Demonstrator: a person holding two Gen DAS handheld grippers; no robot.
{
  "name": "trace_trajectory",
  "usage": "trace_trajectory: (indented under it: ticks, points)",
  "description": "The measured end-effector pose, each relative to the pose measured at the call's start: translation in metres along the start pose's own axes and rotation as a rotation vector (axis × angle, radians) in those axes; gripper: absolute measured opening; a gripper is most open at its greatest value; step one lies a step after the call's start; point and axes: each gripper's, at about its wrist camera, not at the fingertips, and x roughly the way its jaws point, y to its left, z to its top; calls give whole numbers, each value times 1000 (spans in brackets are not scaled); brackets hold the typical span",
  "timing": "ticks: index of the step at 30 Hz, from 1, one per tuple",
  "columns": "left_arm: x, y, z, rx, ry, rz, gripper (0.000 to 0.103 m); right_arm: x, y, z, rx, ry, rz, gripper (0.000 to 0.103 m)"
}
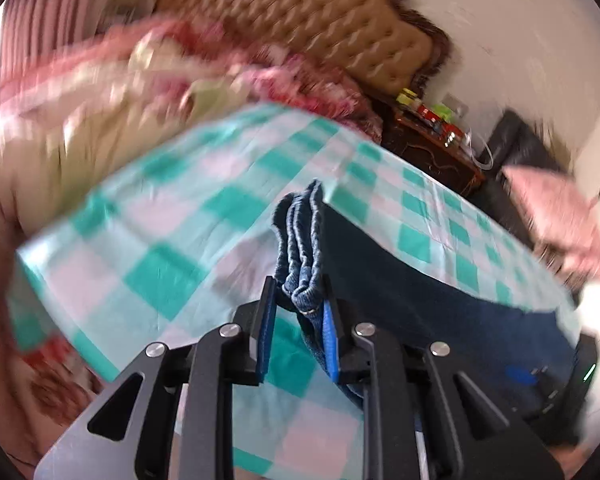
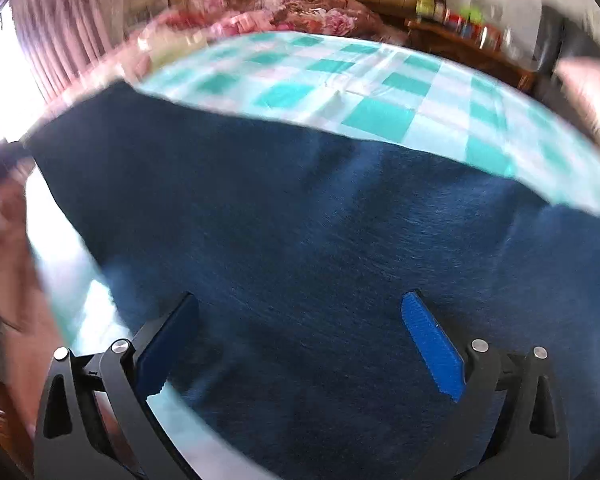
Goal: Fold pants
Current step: 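Grasp the leg hems with the left tool and lift them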
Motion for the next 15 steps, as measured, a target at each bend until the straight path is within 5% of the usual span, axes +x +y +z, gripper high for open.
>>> trace_trajectory:
  ticks: [7,12,15]
  points:
    - [-51,-152,-17,462,-138,174,21,-41,-87,22,432,12,424,98]
    - [-65,-280,-86,793,-235,199,21,-76,-168,4,660,-45,572,98]
    - [-57,-343,-155,949,-230,149,21,-94,-208,-18,742,-77,561,98]
